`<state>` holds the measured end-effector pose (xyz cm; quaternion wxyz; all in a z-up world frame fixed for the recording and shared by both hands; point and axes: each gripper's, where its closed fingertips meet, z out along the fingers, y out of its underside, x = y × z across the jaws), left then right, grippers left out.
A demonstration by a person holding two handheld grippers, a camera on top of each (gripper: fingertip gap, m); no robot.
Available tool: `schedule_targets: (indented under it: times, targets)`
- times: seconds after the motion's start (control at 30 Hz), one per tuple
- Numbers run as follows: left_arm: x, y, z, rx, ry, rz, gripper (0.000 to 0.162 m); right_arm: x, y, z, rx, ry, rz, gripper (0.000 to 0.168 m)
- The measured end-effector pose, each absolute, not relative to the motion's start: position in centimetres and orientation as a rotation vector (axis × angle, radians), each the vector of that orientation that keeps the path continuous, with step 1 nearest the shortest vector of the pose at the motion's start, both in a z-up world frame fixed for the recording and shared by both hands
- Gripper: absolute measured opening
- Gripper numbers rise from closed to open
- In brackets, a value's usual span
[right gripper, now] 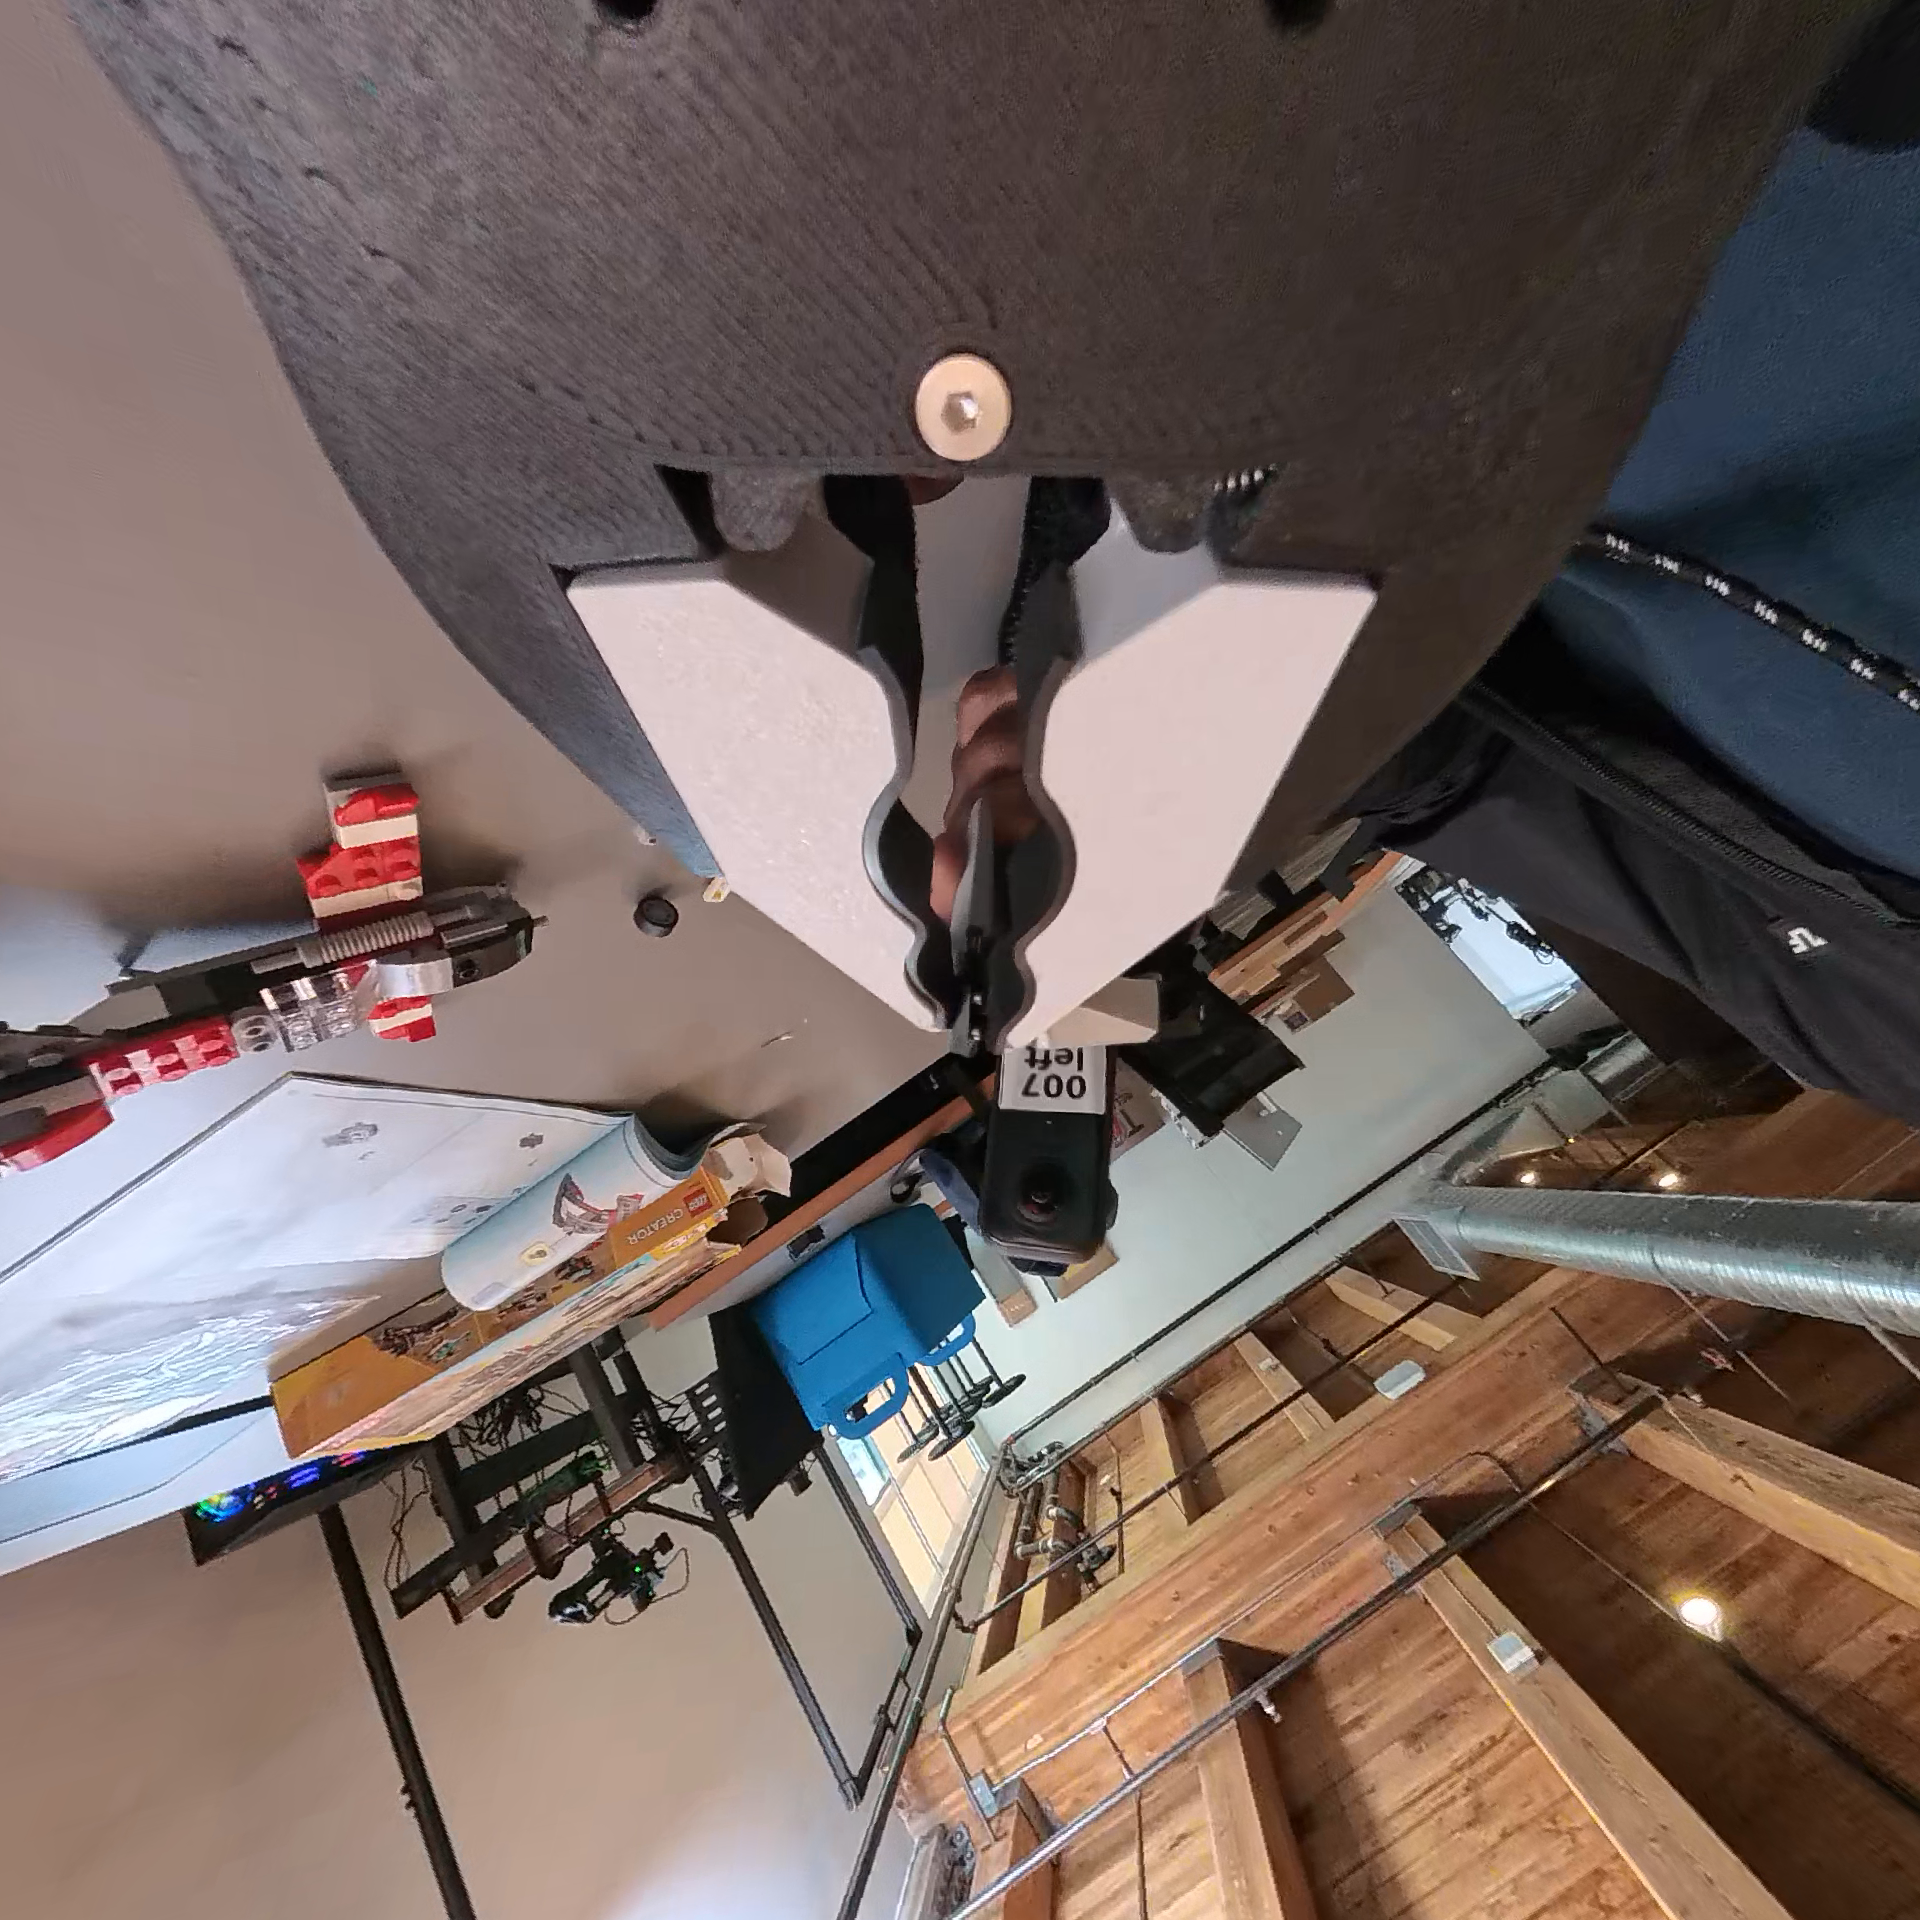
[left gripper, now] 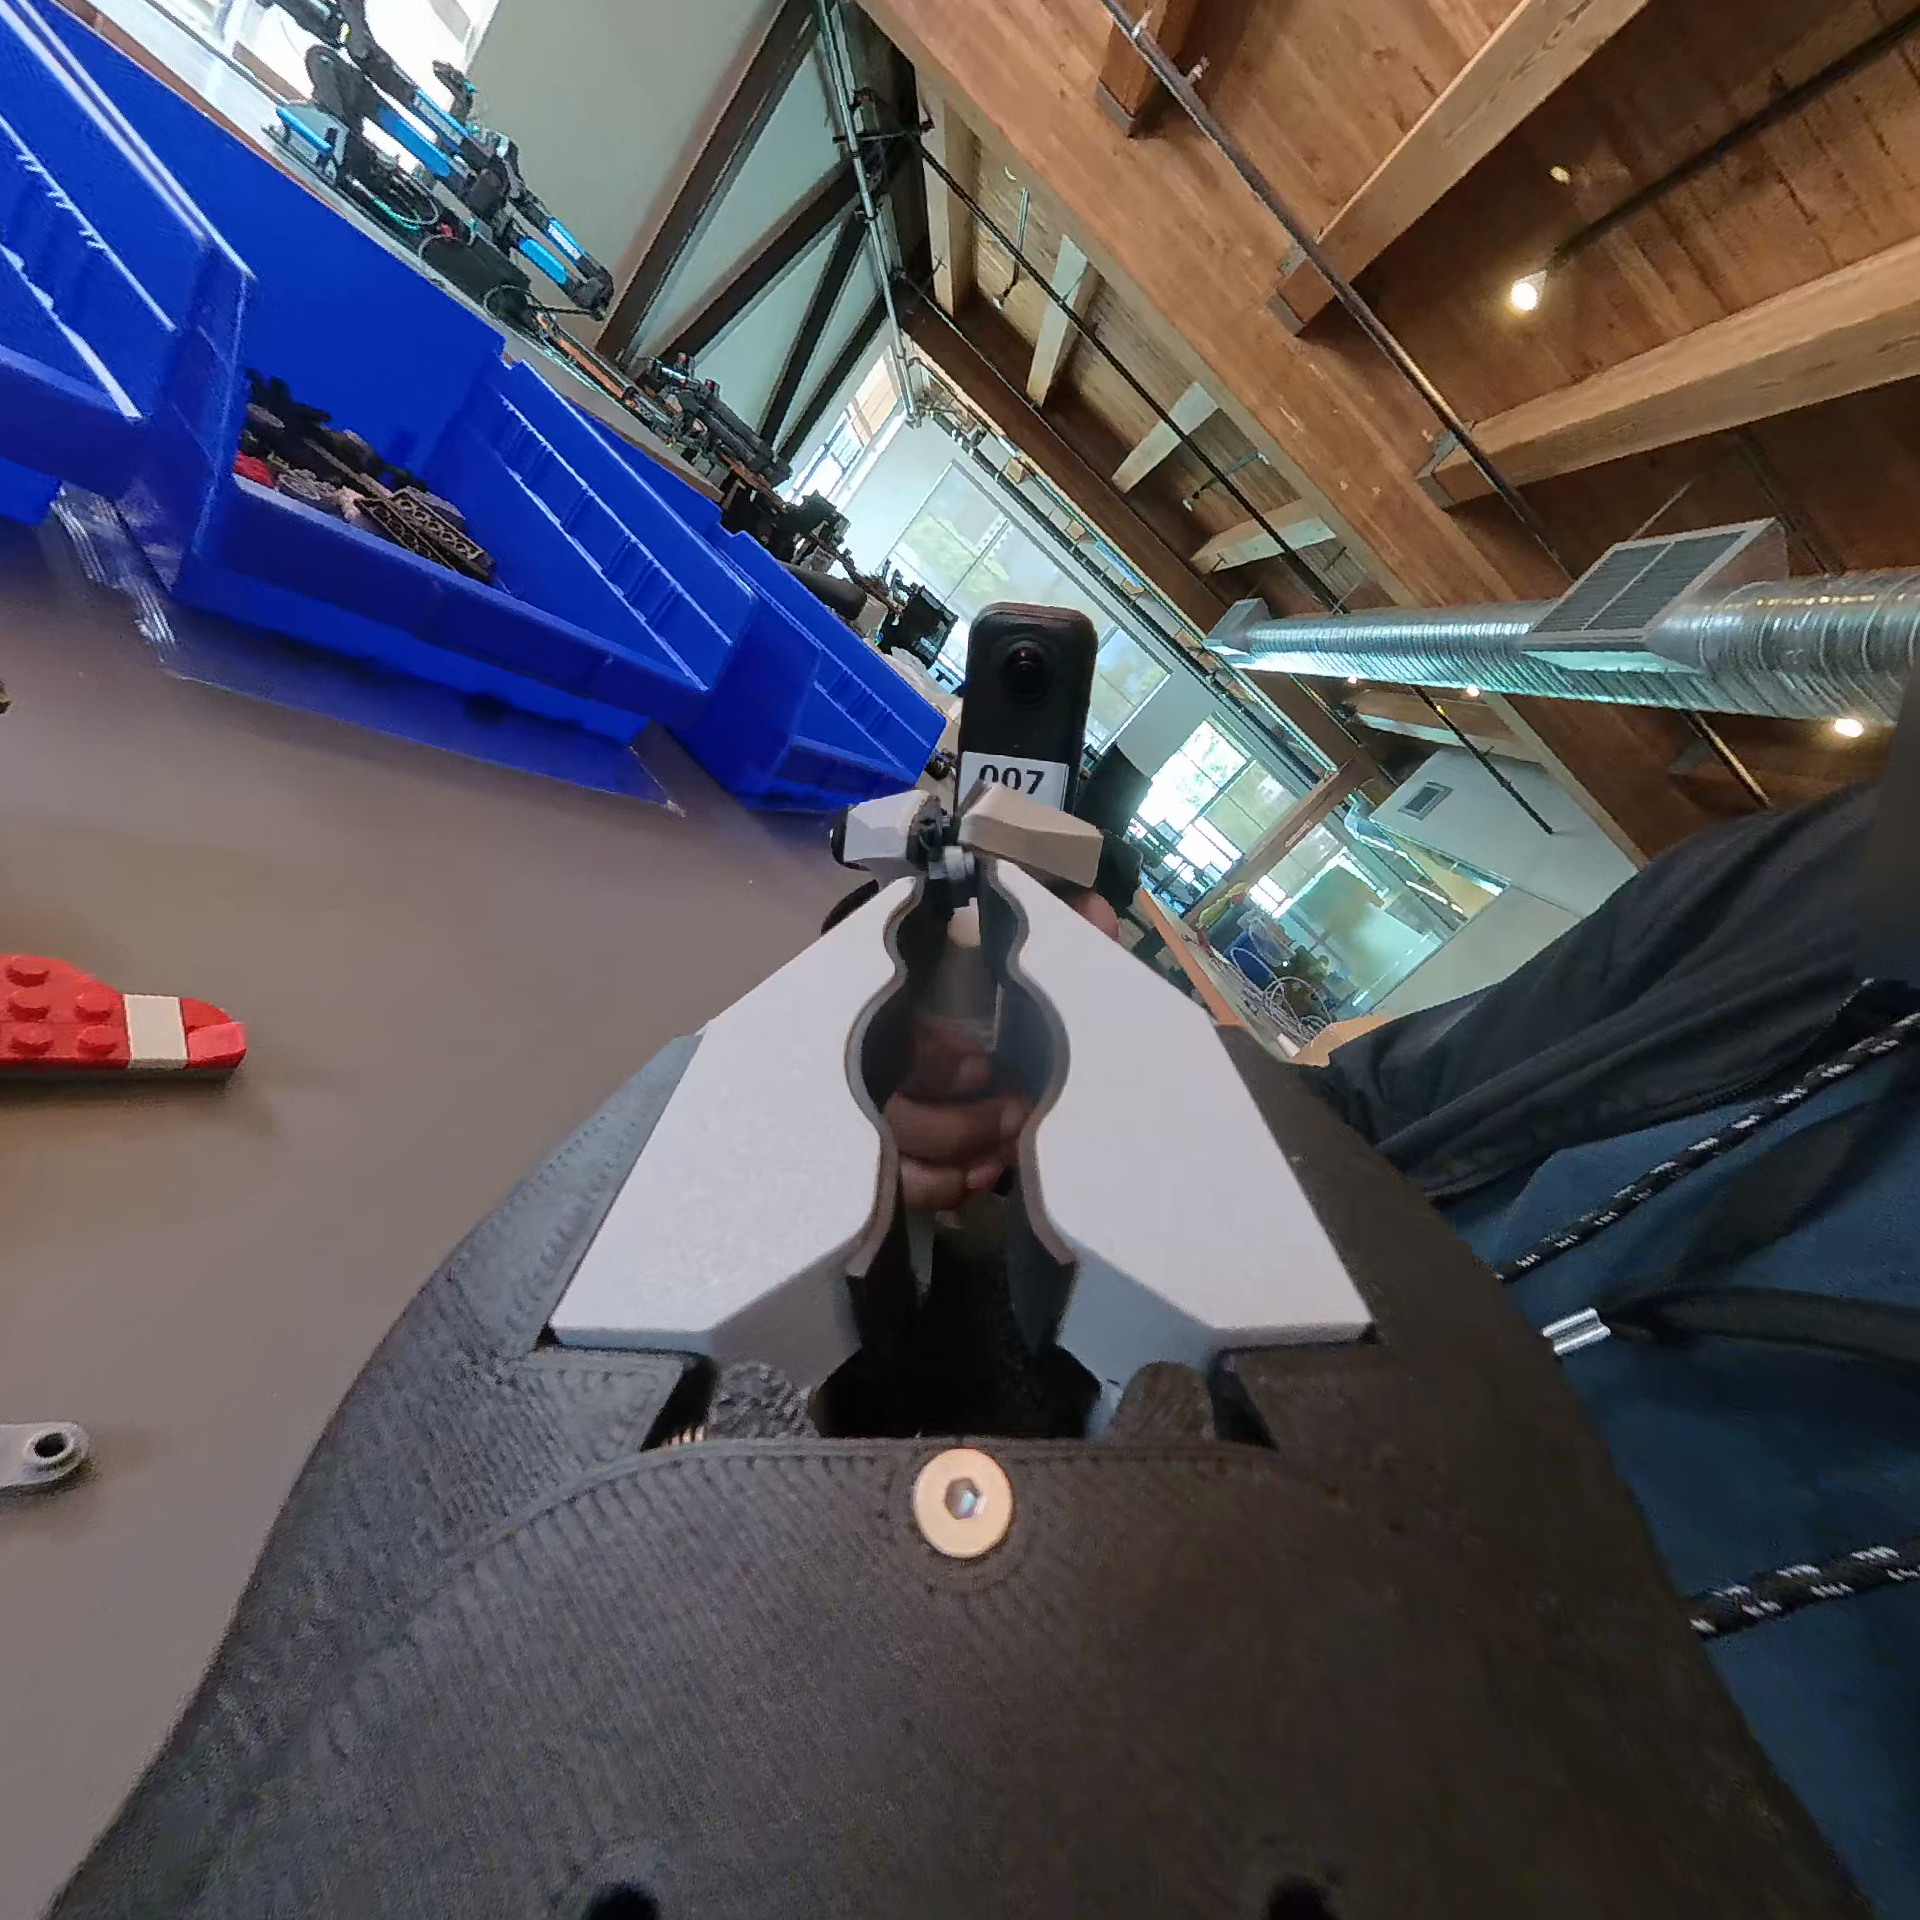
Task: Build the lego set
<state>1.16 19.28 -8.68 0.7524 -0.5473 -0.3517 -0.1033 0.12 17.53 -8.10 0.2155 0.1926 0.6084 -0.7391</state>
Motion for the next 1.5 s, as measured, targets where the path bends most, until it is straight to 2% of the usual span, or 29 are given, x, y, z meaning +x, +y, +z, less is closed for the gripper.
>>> schedule_targets:
  times: [1.07,1.3,1.5]
  targets:
    - [-0.1,19.0,-9.4,-1.11,-0.865,-0.245,0.008,-1.3,17.5,-8.7,0.854,1.371,-2.023,0.004]
    - [-1.3,17.8,-9.9,-1.346,-0.867,0.245,0.029,-3.2,18.6,-9.9,1.017,1.405,-2.035,0.004]
    - [-1.2,18.5,-10.2,-1.513,-0.769,0.604,0.032,-2.9,18.1,-10.3,1.032,1.412,-1.995,0.004]
